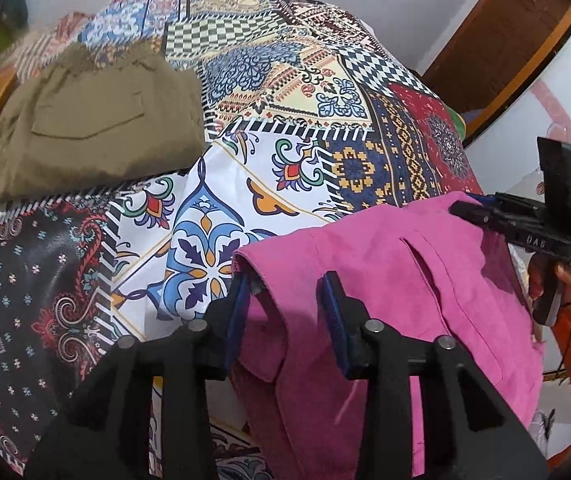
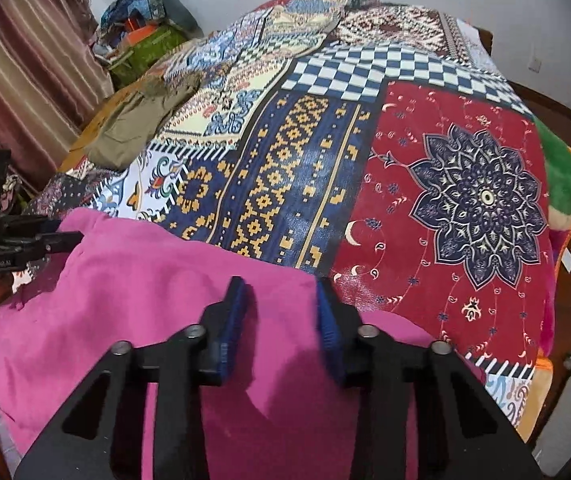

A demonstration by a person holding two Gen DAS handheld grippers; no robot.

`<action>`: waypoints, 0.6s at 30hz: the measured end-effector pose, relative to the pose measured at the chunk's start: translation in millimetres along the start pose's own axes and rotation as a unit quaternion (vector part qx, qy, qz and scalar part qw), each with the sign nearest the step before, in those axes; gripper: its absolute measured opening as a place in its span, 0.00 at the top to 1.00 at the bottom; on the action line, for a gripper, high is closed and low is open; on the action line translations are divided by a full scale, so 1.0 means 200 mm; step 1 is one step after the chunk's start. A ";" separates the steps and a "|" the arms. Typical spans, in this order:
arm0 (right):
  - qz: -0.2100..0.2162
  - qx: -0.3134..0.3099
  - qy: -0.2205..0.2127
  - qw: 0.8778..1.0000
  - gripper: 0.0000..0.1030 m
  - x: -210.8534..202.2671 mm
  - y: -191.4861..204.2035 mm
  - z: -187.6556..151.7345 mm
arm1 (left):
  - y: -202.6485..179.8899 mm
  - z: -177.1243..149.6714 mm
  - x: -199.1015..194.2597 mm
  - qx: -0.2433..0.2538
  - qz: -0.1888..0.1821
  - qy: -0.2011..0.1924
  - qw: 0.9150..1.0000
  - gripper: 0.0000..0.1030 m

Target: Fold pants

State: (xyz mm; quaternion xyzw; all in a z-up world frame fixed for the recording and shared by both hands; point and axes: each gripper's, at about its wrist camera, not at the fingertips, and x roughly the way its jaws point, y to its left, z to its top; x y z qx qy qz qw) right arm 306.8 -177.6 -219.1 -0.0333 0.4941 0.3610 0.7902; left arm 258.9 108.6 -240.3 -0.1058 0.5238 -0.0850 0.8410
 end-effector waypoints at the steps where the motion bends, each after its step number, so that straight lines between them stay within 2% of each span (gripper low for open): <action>1: 0.004 0.004 -0.007 1.000 0.78 -0.02 -0.01 0.00 | -0.01 -0.01 -0.01 0.003 0.001 -0.002 1.000 0.73; 4: 0.017 0.023 -0.034 0.999 0.83 -0.06 -0.03 0.00 | -0.04 -0.02 -0.03 0.015 0.012 -0.010 1.000 0.75; 7: 0.004 0.021 -0.051 0.998 0.89 -0.06 -0.02 0.01 | -0.05 -0.04 -0.05 0.022 0.020 -0.017 0.999 0.76; 13: -0.047 -0.036 -0.060 0.996 0.94 -0.04 0.07 0.02 | -0.05 -0.07 -0.07 0.020 0.028 -0.026 0.999 0.78; 18: -0.095 -0.043 -0.048 0.993 0.95 0.00 0.03 0.02 | -0.05 -0.08 -0.07 0.021 0.032 -0.028 0.999 0.78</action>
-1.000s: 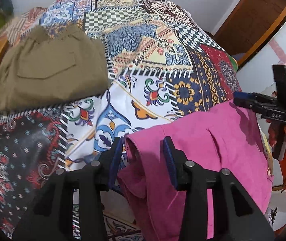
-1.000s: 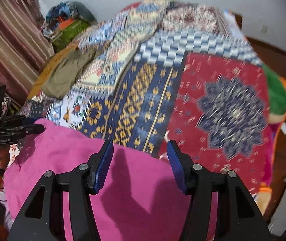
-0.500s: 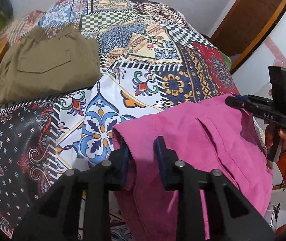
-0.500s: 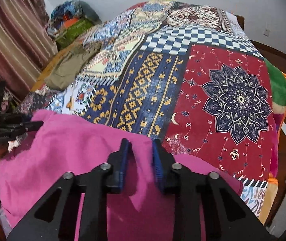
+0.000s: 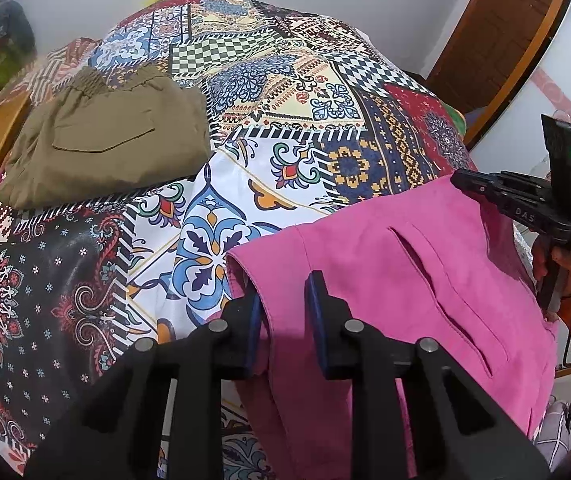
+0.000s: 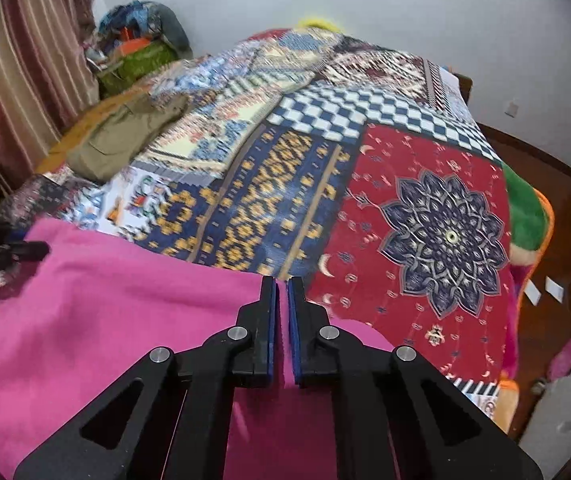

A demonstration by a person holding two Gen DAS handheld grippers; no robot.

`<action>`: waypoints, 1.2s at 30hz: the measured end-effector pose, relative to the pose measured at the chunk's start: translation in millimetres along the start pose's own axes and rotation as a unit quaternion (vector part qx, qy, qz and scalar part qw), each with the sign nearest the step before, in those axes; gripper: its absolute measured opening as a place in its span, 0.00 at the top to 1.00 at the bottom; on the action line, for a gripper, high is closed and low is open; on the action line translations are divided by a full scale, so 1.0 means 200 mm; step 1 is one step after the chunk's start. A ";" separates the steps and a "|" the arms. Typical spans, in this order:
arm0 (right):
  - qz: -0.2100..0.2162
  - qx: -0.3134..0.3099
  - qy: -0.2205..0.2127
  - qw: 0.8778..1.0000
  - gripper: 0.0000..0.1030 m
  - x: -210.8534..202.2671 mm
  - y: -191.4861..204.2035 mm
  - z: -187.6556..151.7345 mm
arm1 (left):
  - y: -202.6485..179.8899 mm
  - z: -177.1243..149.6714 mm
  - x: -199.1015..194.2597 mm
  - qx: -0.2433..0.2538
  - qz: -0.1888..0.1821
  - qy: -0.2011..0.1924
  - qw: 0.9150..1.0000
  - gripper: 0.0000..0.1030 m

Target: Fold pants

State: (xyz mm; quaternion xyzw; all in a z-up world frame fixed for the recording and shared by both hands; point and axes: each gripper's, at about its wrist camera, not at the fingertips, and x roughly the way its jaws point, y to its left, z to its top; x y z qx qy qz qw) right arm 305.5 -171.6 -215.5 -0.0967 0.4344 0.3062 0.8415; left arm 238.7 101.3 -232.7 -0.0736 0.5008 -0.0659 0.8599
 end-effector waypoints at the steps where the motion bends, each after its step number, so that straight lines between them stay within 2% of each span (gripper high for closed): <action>1: -0.019 -0.006 0.001 1.000 0.95 0.00 -0.01 0.00 | 0.00 0.00 0.00 0.002 0.003 -0.001 1.000 0.78; 2: -0.034 -0.010 0.001 0.999 0.96 0.00 -0.03 -0.01 | 0.00 0.00 0.00 0.005 0.006 -0.002 1.000 0.78; 6: -0.047 0.002 0.006 0.999 0.96 -0.07 -0.08 -0.02 | 0.00 -0.01 -0.02 0.002 0.012 0.000 1.000 0.78; 10: -0.027 0.014 -0.015 0.999 0.93 -0.25 -0.06 -0.03 | -0.01 0.01 -0.13 0.005 0.037 -0.023 0.999 0.77; 14: 0.030 0.024 -0.022 0.999 0.71 -0.35 0.04 -0.07 | -0.03 0.01 -0.26 -0.001 0.031 -0.040 0.999 0.74; 16: 0.051 0.023 -0.008 0.998 0.70 -0.33 0.11 -0.11 | -0.07 -0.03 -0.28 0.003 0.022 -0.036 0.999 0.74; 21: 0.052 0.018 0.048 0.997 0.70 -0.26 0.20 -0.29 | -0.15 -0.18 -0.23 0.010 0.010 0.007 1.000 0.74; 23: 0.040 0.020 0.065 0.997 0.70 -0.26 0.19 -0.38 | -0.17 -0.27 -0.21 0.025 0.032 0.011 0.999 0.70; 25: 0.028 0.038 0.068 0.997 0.67 -0.29 0.14 -0.44 | -0.18 -0.33 -0.25 0.038 0.071 -0.018 0.997 0.52; 26: 0.026 0.051 0.071 0.996 0.65 -0.32 0.10 -0.46 | -0.18 -0.34 -0.26 0.040 0.081 -0.024 0.996 0.51; 29: -0.013 0.060 0.081 0.995 0.65 -0.39 0.04 -0.54 | -0.15 -0.36 -0.31 0.024 0.074 -0.019 0.997 0.51; 32: -0.028 0.073 0.067 0.995 0.65 -0.50 0.01 -0.57 | -0.12 -0.37 -0.37 0.011 0.086 -0.019 0.996 0.50; 34: -0.032 0.083 0.046 0.995 0.65 -0.59 0.00 -0.58 | -0.10 -0.38 -0.42 -0.006 0.087 -0.028 0.996 0.42; 36: -0.026 0.089 0.026 0.995 0.64 -0.65 0.01 -0.57 | -0.08 -0.40 -0.49 -0.031 0.071 -0.037 0.996 0.37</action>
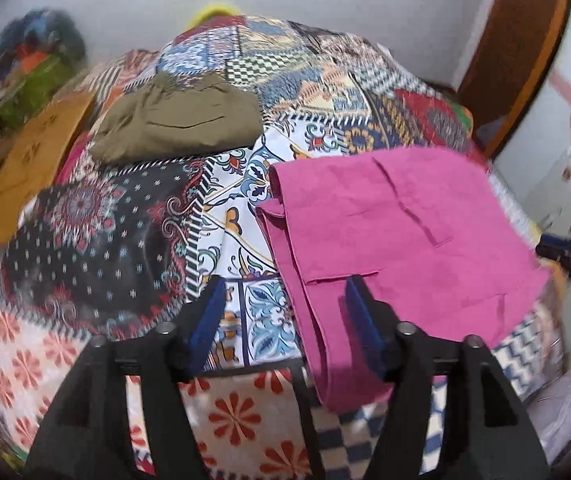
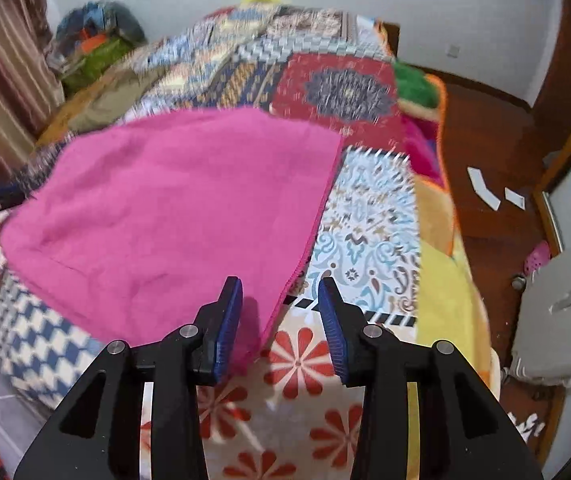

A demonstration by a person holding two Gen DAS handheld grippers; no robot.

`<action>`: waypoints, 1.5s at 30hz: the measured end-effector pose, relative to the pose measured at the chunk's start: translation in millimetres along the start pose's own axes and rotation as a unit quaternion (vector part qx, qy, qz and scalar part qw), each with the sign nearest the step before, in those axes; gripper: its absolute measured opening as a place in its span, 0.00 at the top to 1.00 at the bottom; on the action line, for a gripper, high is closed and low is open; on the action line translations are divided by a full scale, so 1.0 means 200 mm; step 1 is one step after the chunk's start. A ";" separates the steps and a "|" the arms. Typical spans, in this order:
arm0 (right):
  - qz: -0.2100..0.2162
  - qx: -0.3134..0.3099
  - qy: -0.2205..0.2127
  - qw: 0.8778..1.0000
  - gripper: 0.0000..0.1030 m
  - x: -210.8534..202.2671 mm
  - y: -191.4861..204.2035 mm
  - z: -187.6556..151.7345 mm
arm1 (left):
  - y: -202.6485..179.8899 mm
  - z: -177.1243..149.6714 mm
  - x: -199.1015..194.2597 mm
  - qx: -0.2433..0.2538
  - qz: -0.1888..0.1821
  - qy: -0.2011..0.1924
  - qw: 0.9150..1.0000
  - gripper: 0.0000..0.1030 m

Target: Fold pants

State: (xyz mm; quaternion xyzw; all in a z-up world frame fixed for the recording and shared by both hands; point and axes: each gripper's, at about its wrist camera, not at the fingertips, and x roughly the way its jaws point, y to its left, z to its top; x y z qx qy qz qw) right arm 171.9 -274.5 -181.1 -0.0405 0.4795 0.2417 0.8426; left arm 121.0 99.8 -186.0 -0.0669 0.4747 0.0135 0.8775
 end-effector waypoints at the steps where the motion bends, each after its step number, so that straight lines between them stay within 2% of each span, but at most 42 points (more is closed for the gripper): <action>1: 0.007 0.005 -0.012 1.000 0.62 -0.03 0.01 0.01 | 0.02 -0.01 -0.03 -0.014 -0.011 -0.003 1.000 0.35; 3: 0.019 0.008 -0.031 0.999 0.58 -0.07 0.04 0.01 | 0.02 -0.03 -0.08 -0.032 -0.020 -0.007 0.999 0.32; 7: 0.043 -0.006 -0.053 0.998 0.58 -0.08 0.16 0.05 | 0.00 -0.08 -0.14 -0.056 -0.032 -0.014 0.998 0.24; 14: 0.073 -0.036 -0.070 0.994 0.58 -0.06 0.36 0.06 | -0.07 -0.19 -0.12 -0.080 -0.083 0.022 0.993 0.24; 18: 0.099 -0.041 -0.072 0.992 0.57 -0.04 0.44 0.07 | -0.13 -0.26 -0.09 -0.085 -0.099 0.047 0.990 0.24; 21: 0.119 -0.040 -0.066 0.990 0.57 -0.01 0.49 0.06 | -0.16 -0.31 -0.05 -0.099 -0.118 0.064 0.986 0.24; 23: 0.128 -0.046 -0.057 0.989 0.57 0.03 0.53 0.06 | -0.18 -0.32 -0.04 -0.099 -0.114 0.060 0.987 0.24; 31: 0.130 -0.077 -0.002 0.989 0.57 0.18 0.63 0.00 | -0.20 -0.27 -0.02 -0.116 -0.146 0.053 0.981 0.22; 35: 0.135 -0.075 -0.002 0.988 0.57 0.17 0.62 -0.03 | -0.17 -0.23 0.00 -0.141 -0.164 0.044 0.975 0.22; 38: 0.137 -0.073 -0.002 0.988 0.56 0.18 0.61 -0.03 | -0.16 -0.21 0.03 -0.147 -0.165 0.042 0.974 0.22; 42: 0.138 -0.074 -0.003 0.988 0.56 0.18 0.62 -0.04 | -0.15 -0.18 0.06 -0.159 -0.164 0.035 0.973 0.25; 45: 0.140 -0.072 -0.002 0.988 0.56 0.18 0.62 -0.04 | -0.15 -0.15 0.08 -0.158 -0.148 0.032 0.976 0.39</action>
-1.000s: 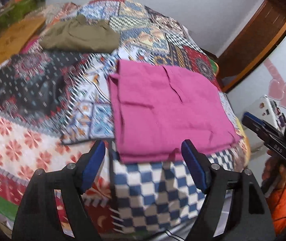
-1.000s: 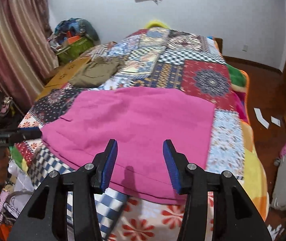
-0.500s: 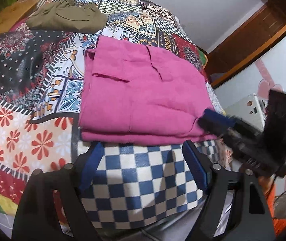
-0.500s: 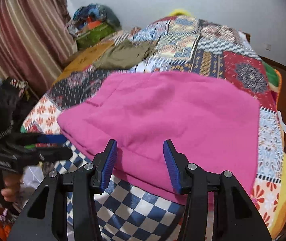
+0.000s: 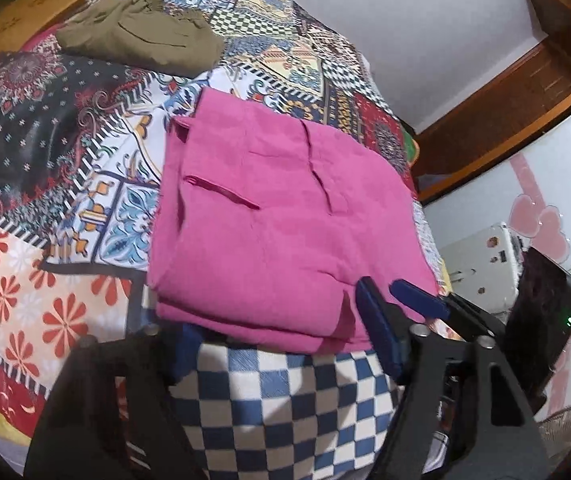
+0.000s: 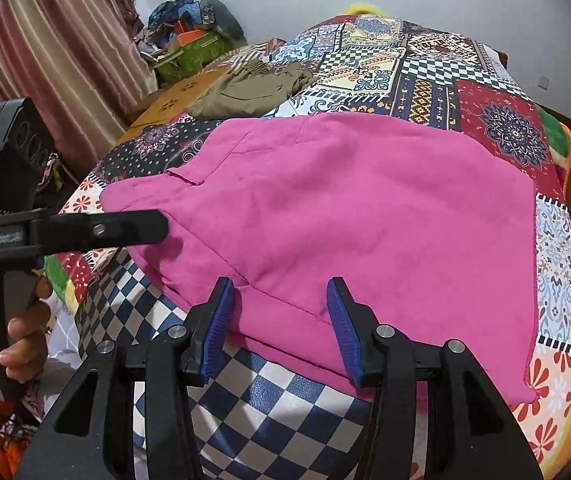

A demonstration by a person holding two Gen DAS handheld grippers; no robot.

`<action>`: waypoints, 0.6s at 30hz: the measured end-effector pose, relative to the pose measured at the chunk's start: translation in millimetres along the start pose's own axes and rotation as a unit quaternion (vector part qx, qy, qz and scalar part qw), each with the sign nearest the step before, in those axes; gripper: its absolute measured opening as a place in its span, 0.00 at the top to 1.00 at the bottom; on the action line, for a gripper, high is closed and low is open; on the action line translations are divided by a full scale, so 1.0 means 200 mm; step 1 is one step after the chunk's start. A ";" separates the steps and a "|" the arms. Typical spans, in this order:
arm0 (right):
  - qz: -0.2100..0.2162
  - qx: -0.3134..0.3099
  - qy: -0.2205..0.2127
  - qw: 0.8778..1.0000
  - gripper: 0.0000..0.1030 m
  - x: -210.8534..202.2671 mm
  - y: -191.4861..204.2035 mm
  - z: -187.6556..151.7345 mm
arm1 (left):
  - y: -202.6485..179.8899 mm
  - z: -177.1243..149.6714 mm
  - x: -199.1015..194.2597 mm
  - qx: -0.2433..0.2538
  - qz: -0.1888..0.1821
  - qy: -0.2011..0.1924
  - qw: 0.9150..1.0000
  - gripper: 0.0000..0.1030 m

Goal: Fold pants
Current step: 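Close the left gripper on the pink pants edge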

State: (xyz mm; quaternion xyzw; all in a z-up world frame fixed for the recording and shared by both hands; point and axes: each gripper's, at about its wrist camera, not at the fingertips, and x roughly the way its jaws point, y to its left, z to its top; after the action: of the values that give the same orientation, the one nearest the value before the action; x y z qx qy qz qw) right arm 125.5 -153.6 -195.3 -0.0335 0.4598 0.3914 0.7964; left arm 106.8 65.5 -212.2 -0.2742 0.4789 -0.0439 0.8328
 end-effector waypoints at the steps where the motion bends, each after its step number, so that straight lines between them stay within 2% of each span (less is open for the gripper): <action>1: 0.000 0.001 0.000 1.000 0.56 0.00 0.00 0.00 | 0.01 0.01 0.01 -0.001 0.008 -0.003 1.000 0.49; 5: -0.002 -0.002 0.003 1.000 0.56 0.00 0.01 0.01 | 0.04 0.02 0.01 -0.005 0.016 -0.008 1.000 0.65; 9: 0.007 0.003 0.008 1.000 0.56 -0.01 0.00 0.04 | -0.01 0.01 -0.03 0.031 0.035 -0.030 0.998 0.77; 13: 0.009 0.004 -0.005 1.000 0.56 -0.06 0.00 0.10 | -0.09 0.00 -0.09 0.086 0.069 -0.060 0.992 0.81; 18: 0.019 0.002 -0.036 0.999 0.56 -0.08 0.03 0.26 | -0.09 0.01 -0.18 0.106 0.083 -0.083 0.987 0.82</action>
State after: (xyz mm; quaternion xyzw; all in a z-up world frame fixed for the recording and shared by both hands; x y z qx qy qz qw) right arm 153.4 -138.0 -150.9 -0.0095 0.4324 0.4064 0.8049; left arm 93.0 63.3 -174.2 -0.1463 0.4219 -0.0020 0.8948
